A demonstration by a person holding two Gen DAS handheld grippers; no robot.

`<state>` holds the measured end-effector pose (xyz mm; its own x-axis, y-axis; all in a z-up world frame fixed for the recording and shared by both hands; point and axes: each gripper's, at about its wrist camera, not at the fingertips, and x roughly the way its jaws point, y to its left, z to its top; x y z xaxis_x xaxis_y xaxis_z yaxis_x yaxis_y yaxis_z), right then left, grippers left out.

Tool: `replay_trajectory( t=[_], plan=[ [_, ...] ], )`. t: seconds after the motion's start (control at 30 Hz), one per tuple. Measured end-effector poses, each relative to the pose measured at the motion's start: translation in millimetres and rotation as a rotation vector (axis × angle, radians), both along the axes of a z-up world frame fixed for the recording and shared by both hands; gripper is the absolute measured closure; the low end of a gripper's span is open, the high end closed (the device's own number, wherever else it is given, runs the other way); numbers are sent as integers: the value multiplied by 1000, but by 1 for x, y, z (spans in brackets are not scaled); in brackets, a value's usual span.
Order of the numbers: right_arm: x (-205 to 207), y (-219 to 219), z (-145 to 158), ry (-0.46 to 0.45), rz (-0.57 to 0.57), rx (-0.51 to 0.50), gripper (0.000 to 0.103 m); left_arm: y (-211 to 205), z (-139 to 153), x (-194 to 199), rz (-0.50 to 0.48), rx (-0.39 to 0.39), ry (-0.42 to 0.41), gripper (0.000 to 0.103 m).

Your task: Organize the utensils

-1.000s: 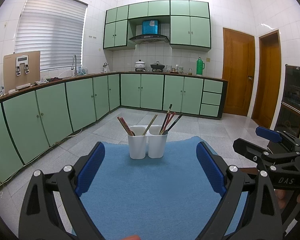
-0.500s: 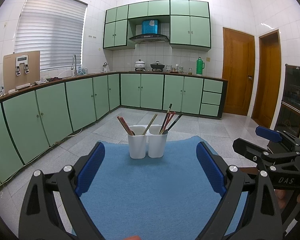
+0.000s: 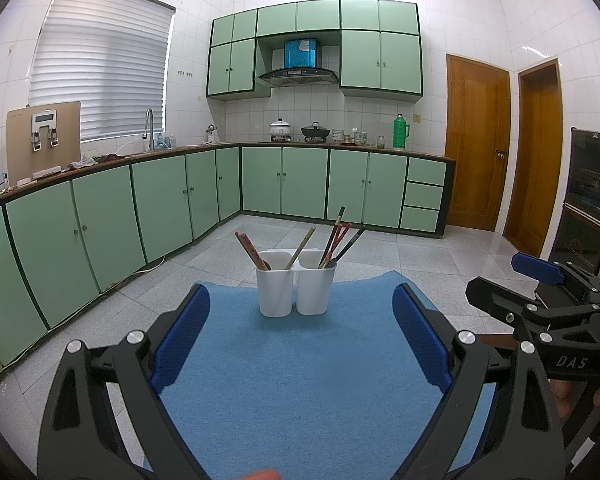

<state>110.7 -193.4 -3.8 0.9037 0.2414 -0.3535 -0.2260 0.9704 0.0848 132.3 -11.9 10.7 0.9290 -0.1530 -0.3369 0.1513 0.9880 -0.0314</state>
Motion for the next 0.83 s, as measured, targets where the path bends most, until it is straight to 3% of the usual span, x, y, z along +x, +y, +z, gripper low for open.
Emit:
replay_trajectory(
  t=[0.83],
  plan=[
    [2,0,-7,9,-1,-1,6,1,-7,2,7,-5,19,13]
  ],
)
